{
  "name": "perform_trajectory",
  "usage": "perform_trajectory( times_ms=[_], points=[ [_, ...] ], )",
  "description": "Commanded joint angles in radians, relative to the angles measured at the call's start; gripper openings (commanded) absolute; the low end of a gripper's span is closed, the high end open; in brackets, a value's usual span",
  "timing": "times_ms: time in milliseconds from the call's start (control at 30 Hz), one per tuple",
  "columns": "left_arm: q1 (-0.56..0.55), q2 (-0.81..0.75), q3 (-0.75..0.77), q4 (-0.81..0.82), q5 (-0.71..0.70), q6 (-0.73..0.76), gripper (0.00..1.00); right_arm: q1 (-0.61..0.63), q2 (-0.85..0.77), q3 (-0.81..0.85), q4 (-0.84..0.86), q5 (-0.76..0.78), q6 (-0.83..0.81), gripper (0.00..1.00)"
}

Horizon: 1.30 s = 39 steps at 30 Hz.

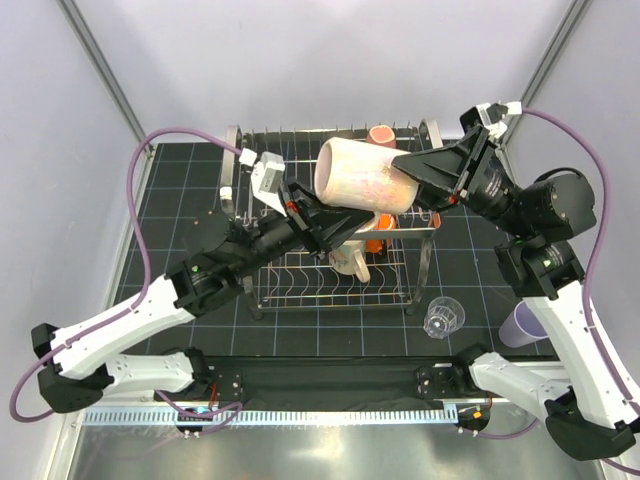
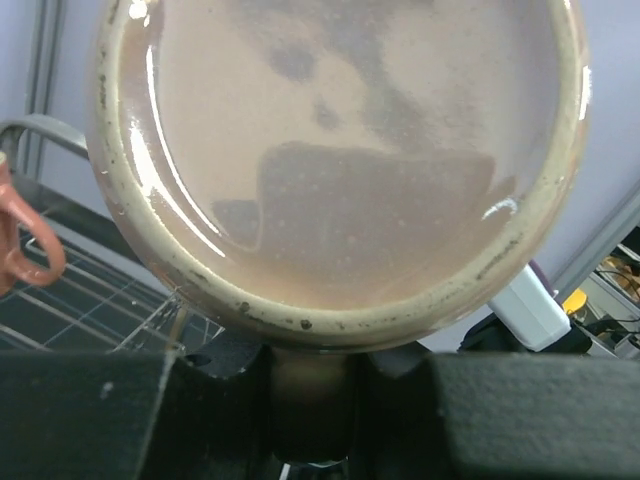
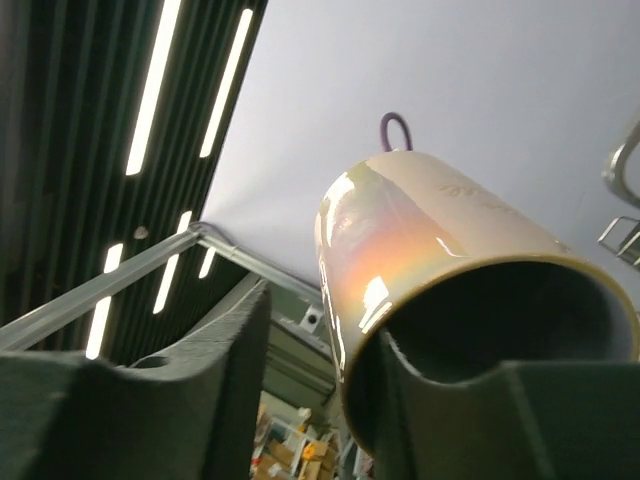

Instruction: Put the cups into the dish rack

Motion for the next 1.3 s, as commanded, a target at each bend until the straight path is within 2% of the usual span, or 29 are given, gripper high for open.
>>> perform_trajectory(
  times_ms=[0, 33, 133, 233, 467, 633, 733, 867, 933, 1133, 1267],
  points=[
    [0.006, -0.069, 0.046, -0.015, -0.136, -0.004, 0.01, 0.007, -0.015, 0.102, -0.115, 0.006, -0.167, 0.44],
    [0.006, -0.091, 0.054, -0.044, -0.154, 0.002, 0.0, 0.006, -0.014, 0.128, -0.151, 0.023, -0.202, 0.51],
    [0.006, -0.128, 0.091, -0.168, -0.245, 0.031, 0.0, 0.006, -0.011, 0.16, -0.323, 0.052, -0.344, 0.62],
    [0.006, -0.116, 0.208, -0.389, -0.371, 0.08, 0.0, 0.007, -0.015, 0.178, -0.464, 0.106, -0.464, 0.67],
    [0.006, 0.033, 0.557, -0.822, -0.605, 0.168, 0.0, 0.006, -0.055, 0.229, -0.754, 0.29, -0.705, 0.68],
    [0.006, 0.162, 0.845, -1.091, -0.72, 0.247, 0.0, 0.007, -0.153, 0.247, -0.872, 0.509, -0.822, 0.68],
    [0.006, 0.231, 0.923, -1.156, -0.754, 0.295, 0.0, 0.006, -0.196, 0.251, -0.911, 0.583, -0.848, 0.68],
    [0.007, 0.309, 1.002, -1.221, -0.817, 0.35, 0.0, 0.006, -0.212, 0.264, -0.964, 0.607, -0.886, 0.68],
    [0.028, 0.361, 1.028, -1.253, -0.825, 0.361, 0.0, 0.007, -0.212, 0.275, -0.984, 0.61, -0.903, 0.68],
    [0.165, 0.45, 1.099, -1.357, -0.712, 0.312, 0.0, 0.006, -0.193, 0.292, -1.072, 0.621, -0.977, 0.68],
    [0.251, 0.476, 1.105, -1.408, -0.58, 0.255, 0.0, 0.007, -0.181, 0.289, -1.121, 0.623, -1.007, 0.68]
  ],
)
